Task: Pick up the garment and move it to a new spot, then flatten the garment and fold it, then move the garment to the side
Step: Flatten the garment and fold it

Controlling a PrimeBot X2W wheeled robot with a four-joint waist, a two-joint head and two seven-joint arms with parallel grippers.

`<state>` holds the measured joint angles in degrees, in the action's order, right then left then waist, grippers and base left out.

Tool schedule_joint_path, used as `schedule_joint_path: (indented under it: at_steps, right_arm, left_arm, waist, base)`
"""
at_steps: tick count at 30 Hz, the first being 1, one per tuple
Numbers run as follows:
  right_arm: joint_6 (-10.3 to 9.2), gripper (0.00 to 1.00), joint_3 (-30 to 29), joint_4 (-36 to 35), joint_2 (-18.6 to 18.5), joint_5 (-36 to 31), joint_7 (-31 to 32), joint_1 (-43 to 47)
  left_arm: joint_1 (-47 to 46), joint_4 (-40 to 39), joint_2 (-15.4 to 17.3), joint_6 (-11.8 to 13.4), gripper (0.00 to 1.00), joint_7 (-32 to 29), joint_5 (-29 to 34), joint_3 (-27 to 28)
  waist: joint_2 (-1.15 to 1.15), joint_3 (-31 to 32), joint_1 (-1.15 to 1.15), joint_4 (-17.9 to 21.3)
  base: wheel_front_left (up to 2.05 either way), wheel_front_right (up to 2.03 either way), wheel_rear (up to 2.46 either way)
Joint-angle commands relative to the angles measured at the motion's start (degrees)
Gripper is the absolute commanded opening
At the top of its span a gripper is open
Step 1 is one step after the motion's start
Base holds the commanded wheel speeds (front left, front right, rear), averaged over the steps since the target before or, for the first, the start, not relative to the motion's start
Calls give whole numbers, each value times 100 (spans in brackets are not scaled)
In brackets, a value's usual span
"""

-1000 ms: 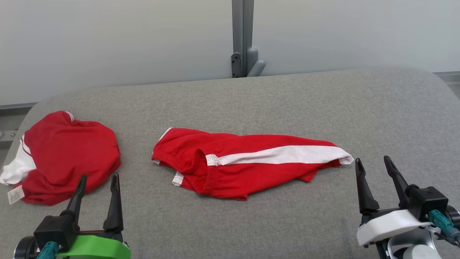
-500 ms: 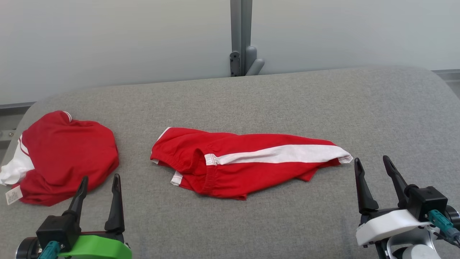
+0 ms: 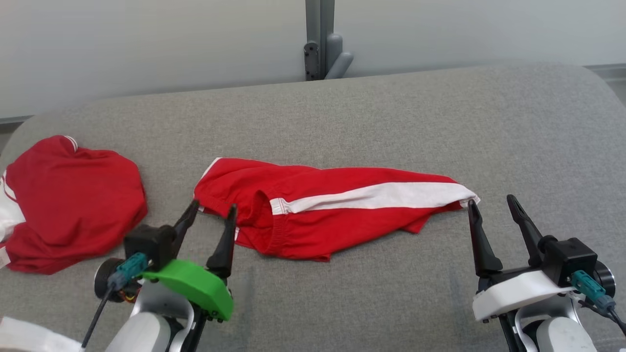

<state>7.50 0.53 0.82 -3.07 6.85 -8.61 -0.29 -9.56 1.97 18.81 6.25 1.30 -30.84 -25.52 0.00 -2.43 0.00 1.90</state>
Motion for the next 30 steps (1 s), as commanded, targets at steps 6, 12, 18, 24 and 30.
schedule_joint_path:
  at_steps: [6, 12, 18, 24, 30]
  right_arm:
    - [-2, 100, 92, 76, -11, 39, -114, -284]
    - [-2, 100, 130, 228, -3, 87, -232, -463]
    - [-2, 100, 124, 353, 5, 125, -319, -545]
    - [-2, 100, 32, 443, 9, 123, -382, -644]
    - [-2, 100, -115, 721, -68, 82, -416, -825]
  left_arm:
    - [-736, 655, -228, -455, 100, -726, -297, -348]
    - [-1124, 1135, -319, -671, 100, -1131, -479, -466]
    - [-1290, 1443, -358, -719, 100, -1187, -568, -435]
    - [-1405, 1549, -346, -775, 0, -1046, -549, -416]
    - [-1482, 1448, -254, -731, 0, -1011, -464, -439]
  waist:
    - [0, -683, 0, 391]
    - [0, -929, 0, 593]
    - [0, -1012, 0, 691]
    - [0, -1085, 0, 721]
    - [0, -1164, 0, 640]
  base:
    - [0, 0, 0]
    - [0, 0, 0]
    - [0, 0, 0]
    - [0, 0, 0]
    - [0, 0, 0]
